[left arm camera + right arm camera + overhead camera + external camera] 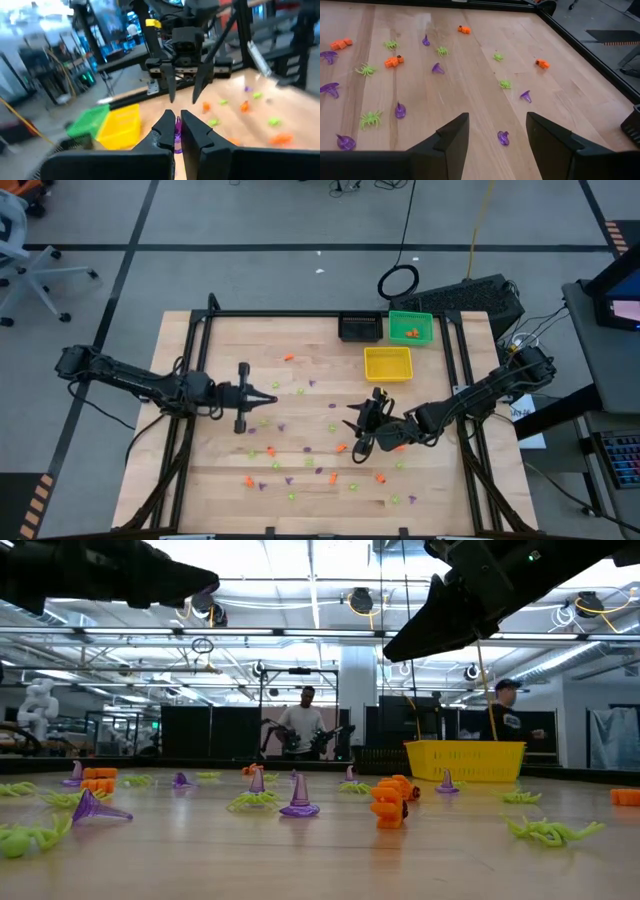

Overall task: Sort Halloween decoration
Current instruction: Put the violet witch hat toy into the yellow basket

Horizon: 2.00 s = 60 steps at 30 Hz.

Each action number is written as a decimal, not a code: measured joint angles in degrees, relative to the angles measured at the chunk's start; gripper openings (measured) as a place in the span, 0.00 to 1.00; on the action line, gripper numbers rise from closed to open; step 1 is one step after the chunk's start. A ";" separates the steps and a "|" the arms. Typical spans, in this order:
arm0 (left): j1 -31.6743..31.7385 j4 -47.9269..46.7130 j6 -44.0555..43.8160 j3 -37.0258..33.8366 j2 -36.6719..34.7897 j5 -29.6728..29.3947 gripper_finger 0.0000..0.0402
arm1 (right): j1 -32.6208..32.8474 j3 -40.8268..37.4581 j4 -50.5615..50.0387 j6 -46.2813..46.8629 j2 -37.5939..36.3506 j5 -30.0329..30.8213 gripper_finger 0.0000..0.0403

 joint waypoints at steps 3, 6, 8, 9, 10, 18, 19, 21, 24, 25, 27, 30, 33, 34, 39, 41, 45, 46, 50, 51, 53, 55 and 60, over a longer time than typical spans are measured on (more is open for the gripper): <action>0.00 -0.02 8.18 0.00 0.00 0.00 0.02 | -0.02 0.00 0.00 0.00 0.00 0.00 0.46; 0.00 -0.04 14.38 0.00 0.00 0.00 0.02 | -0.02 0.00 0.00 0.00 0.00 -0.07 0.46; 0.00 -0.08 16.52 0.00 0.00 0.00 0.02 | -0.02 0.00 0.00 0.02 0.00 -0.11 0.46; 0.00 -0.10 16.79 0.00 0.00 0.00 0.02 | -0.02 0.00 0.00 0.04 0.00 -0.11 0.46; 0.00 -0.14 16.86 0.00 0.00 0.00 0.02 | -0.02 0.00 0.00 0.04 0.00 -0.11 0.46; 0.00 -0.48 16.37 0.00 0.04 0.00 0.02 | -0.02 0.00 0.00 0.09 0.00 -0.11 0.46; 0.00 -0.47 16.35 0.00 0.04 0.00 0.02 | -0.02 0.00 0.00 0.09 -0.01 -0.11 0.46; 0.00 -0.48 16.33 0.00 0.04 0.11 0.02 | -0.02 0.00 0.03 0.09 0.00 -0.11 0.46; 0.00 -0.44 16.30 0.00 0.04 1.91 0.02 | -0.02 0.00 0.46 0.09 0.00 -0.11 0.46; 0.00 -0.44 16.26 0.02 0.04 2.58 0.02 | -0.02 0.00 0.86 0.08 0.00 -0.12 0.46; -0.02 -0.39 14.43 0.01 0.06 2.86 0.02 | -0.02 0.00 1.95 -0.44 0.00 -0.12 0.46; -0.02 -0.39 9.98 0.01 0.11 2.80 0.02 | -0.02 0.00 4.42 -1.24 0.00 -0.17 0.46; -0.02 0.09 4.69 0.02 0.11 2.78 0.02 | -0.02 0.00 8.58 -2.20 1.15 -0.22 0.46; 0.00 0.37 2.82 0.02 0.11 2.78 0.02 | -0.02 0.00 10.55 -3.03 2.03 -0.25 0.46; 0.00 4.99 -5.60 0.03 2.03 2.73 0.02 | -0.35 0.00 28.72 -10.76 9.21 -0.58 0.46; 0.00 7.76 -9.28 0.07 3.72 2.73 0.02 | -0.82 0.00 38.03 -14.19 12.38 -0.59 0.46; 0.00 14.11 -15.29 0.07 8.74 2.69 0.02 | -2.45 0.76 51.81 -16.49 17.64 -3.93 0.46; -0.01 16.02 -16.52 0.07 10.26 2.68 0.02 | -2.96 1.30 53.36 -16.50 18.70 -5.37 0.46; -0.04 21.11 -21.73 1.19 16.95 2.66 0.02 | -4.49 4.19 54.19 -15.62 22.17 -7.89 0.46; -0.04 21.41 -22.65 1.89 18.52 2.71 0.02 | -4.70 4.92 54.23 -15.58 23.01 -7.89 0.46; -0.35 21.64 -23.40 3.72 22.01 2.80 0.02 | -4.92 6.40 54.19 -15.56 24.44 -8.04 0.46; -0.86 21.59 -24.04 5.54 25.50 2.96 0.02 | -5.02 7.76 54.08 -15.54 25.64 -8.21 0.46; -2.02 21.49 -23.73 9.23 31.98 4.07 0.02 | -5.03 8.98 54.03 -15.61 26.49 -8.99 0.46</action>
